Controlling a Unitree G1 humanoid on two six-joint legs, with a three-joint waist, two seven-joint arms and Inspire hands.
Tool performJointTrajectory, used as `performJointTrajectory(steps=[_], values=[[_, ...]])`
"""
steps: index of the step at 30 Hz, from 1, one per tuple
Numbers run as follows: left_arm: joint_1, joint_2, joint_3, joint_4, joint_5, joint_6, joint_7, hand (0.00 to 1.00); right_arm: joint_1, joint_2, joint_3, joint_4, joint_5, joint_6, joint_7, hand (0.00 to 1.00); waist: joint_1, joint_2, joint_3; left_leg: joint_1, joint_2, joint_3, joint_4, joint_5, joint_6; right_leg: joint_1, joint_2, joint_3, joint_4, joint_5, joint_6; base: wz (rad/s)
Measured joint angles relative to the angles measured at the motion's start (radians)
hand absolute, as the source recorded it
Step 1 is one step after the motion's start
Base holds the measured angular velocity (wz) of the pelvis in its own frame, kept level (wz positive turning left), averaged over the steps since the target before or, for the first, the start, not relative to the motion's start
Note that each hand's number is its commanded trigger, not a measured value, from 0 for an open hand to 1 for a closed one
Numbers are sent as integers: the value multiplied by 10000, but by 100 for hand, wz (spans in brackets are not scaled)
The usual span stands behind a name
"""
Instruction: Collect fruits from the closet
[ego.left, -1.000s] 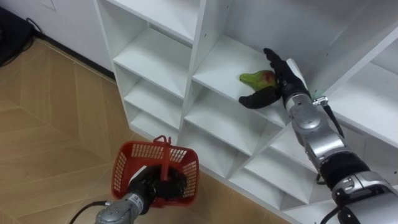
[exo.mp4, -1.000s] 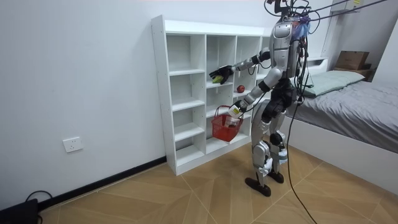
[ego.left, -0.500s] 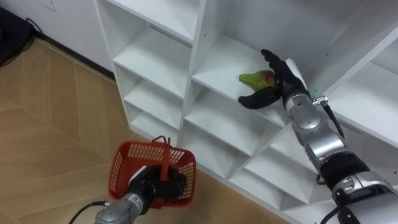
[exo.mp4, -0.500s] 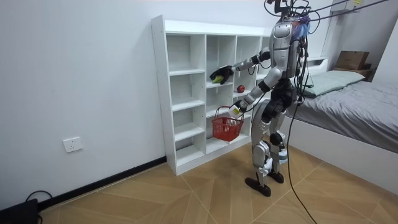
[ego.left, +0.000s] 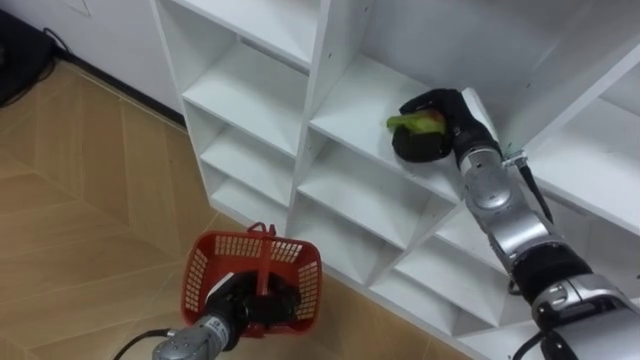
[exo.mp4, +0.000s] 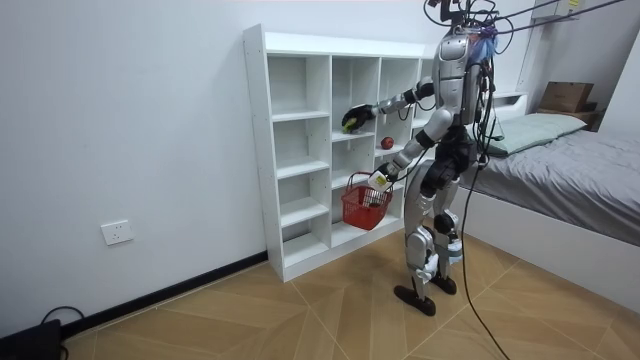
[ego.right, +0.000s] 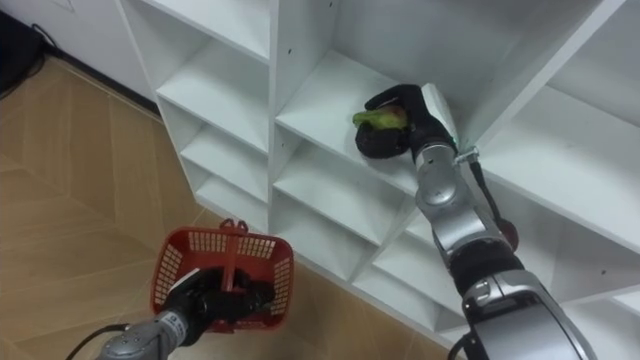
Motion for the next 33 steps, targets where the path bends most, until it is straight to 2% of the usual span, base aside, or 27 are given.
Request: performJointTrajectory(steps=[5, 27, 33], values=[[-14, 117, -75, 0, -90, -1, -3, 100, 0, 72, -9, -11, 209, -10, 75, 100, -51, -9, -6, 4, -1, 14, -48, 21, 4, -21, -7, 16, 0, 0, 0, 0], [-150, 203, -89, -2, -380, -45, 109, 100, -2, 95, -7, 51, 855, -23, 438, 100, -56, -61, -29, 26, 0, 63, -52, 24, 5, -17, -65, 43, 2, 0, 0, 0], [-154, 231, -207, 0, -373, -167, 108, 100, -1, 131, -6, -79, 846, -23, 476, 100, -128, -61, -28, 18, -1, 25, -64, 24, 5, -20, -67, 16, -13, 1, 2, 0]])
